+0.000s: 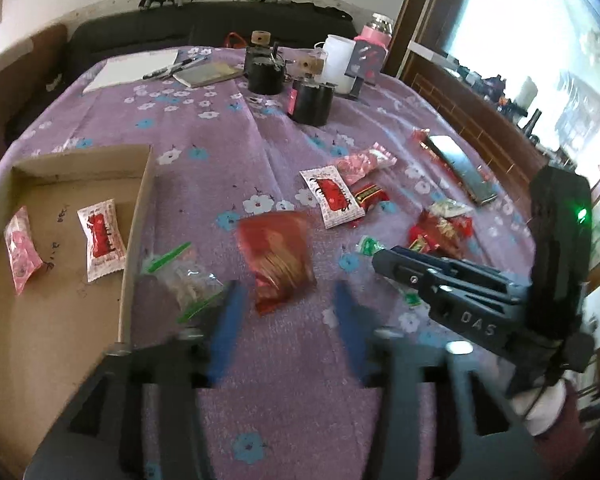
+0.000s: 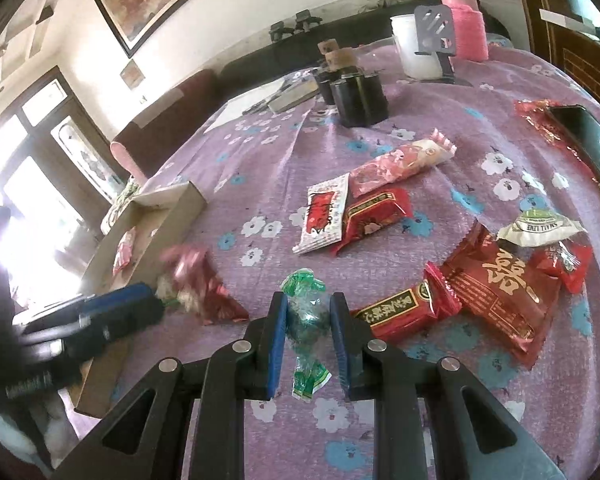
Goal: Organize snacks
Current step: 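Carry both snacks into the cardboard box and release them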
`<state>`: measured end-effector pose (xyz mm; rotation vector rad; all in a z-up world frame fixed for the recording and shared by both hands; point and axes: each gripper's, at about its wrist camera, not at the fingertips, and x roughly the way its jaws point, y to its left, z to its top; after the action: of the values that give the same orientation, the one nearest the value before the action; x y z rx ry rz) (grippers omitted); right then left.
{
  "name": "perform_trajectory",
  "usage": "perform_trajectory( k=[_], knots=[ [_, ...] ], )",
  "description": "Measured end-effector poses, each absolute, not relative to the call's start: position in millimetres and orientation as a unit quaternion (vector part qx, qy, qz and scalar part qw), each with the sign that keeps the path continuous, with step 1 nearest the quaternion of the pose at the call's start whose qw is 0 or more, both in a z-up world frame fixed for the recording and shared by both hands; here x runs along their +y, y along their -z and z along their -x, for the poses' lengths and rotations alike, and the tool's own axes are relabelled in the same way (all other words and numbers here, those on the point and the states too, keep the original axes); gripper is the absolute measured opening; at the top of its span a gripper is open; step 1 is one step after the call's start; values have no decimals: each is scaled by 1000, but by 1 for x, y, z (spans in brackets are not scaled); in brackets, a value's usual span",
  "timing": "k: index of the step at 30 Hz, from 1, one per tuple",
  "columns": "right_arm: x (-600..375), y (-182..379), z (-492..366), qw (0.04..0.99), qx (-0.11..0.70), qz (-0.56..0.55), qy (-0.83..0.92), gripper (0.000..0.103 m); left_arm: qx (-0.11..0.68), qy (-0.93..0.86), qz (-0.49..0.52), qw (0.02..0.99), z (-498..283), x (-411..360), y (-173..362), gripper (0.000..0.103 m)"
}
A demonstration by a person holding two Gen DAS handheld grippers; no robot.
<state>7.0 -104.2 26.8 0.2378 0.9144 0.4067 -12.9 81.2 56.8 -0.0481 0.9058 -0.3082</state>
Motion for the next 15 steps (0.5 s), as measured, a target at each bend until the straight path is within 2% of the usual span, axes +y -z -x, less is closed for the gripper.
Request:
perform_trajectory(
  k=[6, 12, 13, 14, 15],
  knots=[
    [-103, -24, -9, 868, 443, -111, -194, 23, 410, 95, -68, 905, -7, 55, -50, 57],
    [-108, -23, -12, 864, 446, -125, -196, 23, 439, 76, -76, 892, -35, 48, -31, 56],
    [-109, -22, -13, 864, 446, -126, -197, 23, 448, 74, -71, 888, -38, 50, -27, 52],
    [-109, -23, -13, 864, 446, -127, -198, 23, 456, 70, -59, 885, -40, 56, -23, 42],
    [-109, -23, -13, 863, 446, -127, -198, 23, 457, 73, -51, 885, -40, 58, -22, 42]
  ],
)
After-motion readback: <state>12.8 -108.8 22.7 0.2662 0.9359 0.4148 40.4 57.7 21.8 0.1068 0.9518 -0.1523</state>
